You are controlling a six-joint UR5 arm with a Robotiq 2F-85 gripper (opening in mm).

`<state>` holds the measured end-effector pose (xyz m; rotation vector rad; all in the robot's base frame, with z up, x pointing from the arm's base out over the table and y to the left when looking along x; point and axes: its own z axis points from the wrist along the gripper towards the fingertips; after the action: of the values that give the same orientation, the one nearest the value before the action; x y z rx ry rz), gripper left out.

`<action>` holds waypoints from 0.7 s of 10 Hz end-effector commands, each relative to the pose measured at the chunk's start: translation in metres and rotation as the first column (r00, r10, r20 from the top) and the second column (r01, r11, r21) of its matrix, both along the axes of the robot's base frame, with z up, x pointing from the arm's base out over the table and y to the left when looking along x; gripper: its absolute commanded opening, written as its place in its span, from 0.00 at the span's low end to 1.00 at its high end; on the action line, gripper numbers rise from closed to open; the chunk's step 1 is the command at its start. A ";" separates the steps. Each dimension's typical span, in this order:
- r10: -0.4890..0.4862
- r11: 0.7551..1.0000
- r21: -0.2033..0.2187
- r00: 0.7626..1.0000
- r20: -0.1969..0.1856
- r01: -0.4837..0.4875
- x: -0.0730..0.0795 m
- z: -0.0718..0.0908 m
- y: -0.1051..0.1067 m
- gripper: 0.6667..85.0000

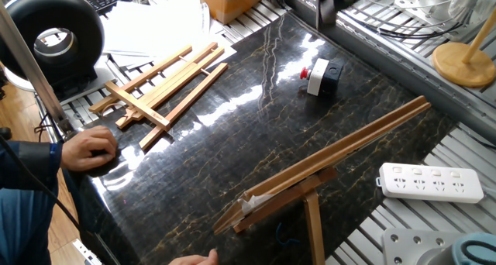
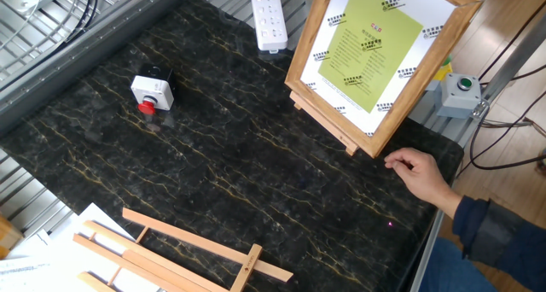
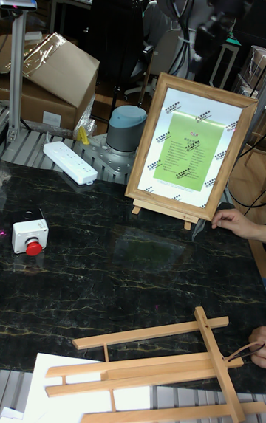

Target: Put the photo frame on the bracket

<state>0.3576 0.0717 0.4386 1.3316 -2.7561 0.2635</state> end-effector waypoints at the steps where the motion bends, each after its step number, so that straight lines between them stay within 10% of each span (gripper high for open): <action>1: -0.210 0.978 0.053 0.966 0.148 0.204 0.034 0.003 -0.037 0.00; 2: -0.262 0.963 0.106 0.954 0.147 0.248 0.034 -0.003 -0.033 0.00; 7: -0.312 0.949 0.098 0.942 0.128 0.301 0.025 -0.017 -0.048 0.00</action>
<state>0.3834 0.0305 0.4277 0.9679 -3.0405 0.2582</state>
